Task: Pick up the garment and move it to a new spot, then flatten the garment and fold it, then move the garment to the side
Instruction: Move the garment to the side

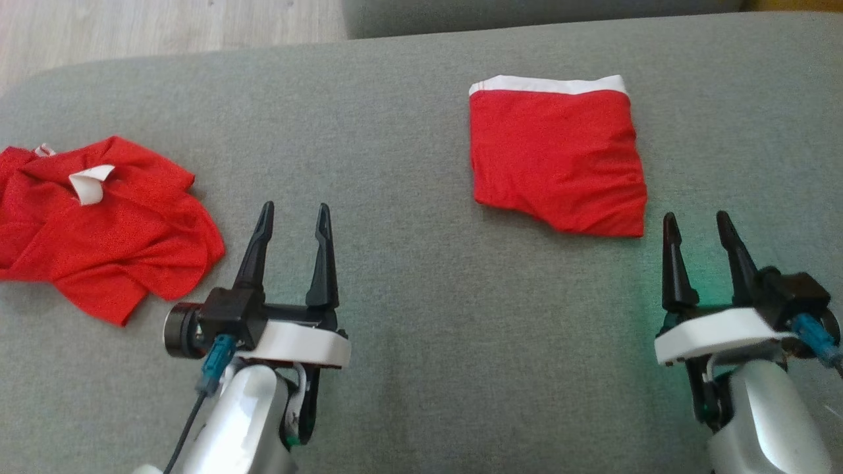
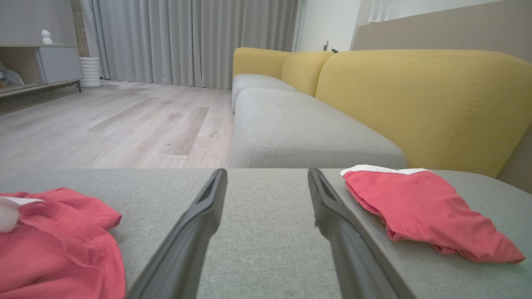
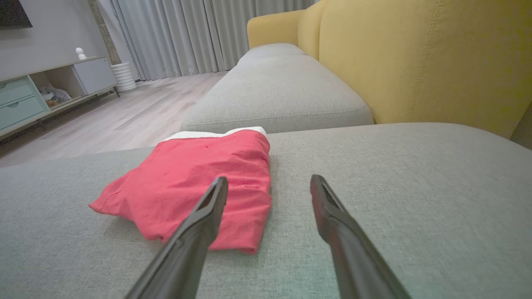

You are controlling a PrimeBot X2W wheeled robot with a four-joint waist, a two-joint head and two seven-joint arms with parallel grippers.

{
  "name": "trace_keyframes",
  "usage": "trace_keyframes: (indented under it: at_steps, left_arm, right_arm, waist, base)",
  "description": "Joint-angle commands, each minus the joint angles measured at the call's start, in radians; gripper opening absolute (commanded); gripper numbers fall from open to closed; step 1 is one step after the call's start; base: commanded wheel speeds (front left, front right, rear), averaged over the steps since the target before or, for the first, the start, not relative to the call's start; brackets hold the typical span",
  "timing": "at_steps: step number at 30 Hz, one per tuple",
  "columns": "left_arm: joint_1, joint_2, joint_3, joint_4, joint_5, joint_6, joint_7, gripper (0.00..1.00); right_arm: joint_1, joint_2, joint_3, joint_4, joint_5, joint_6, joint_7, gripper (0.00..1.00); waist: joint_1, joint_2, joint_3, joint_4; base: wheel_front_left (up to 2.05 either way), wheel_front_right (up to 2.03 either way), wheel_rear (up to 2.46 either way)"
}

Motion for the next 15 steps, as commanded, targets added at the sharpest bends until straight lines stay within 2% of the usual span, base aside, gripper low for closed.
trace_keyframes:
  at_steps: [1, 7, 15]
  left_arm:
    - [-0.031, 0.008, 0.026, -0.028, -0.001, -0.005, -0.005, 1.00]
    - [-0.058, 0.008, 0.009, -0.036, 0.001, -0.004, -0.005, 1.00]
    - [-0.096, 0.008, -0.015, -0.038, -0.007, 0.001, -0.005, 1.00]
  right_arm:
    - [-0.045, 0.004, 0.022, -0.034, -0.014, -0.001, -0.011, 1.00]
    - [-0.139, -0.003, 0.008, 0.010, -0.028, -0.001, 0.033, 1.00]
    - [-0.325, -0.036, -0.034, 0.175, 0.026, -0.001, 0.160, 1.00]
  waist:
    - [0.0001, -0.0001, 0.009, 0.007]
    - [0.0001, -0.0001, 0.058, 0.040]
    - [0.0001, -0.0001, 0.129, 0.093]
  base:
    - [0.00, 0.00, 0.00]
    - [0.00, 0.00, 0.00]
    - [0.00, 0.00, 0.00]
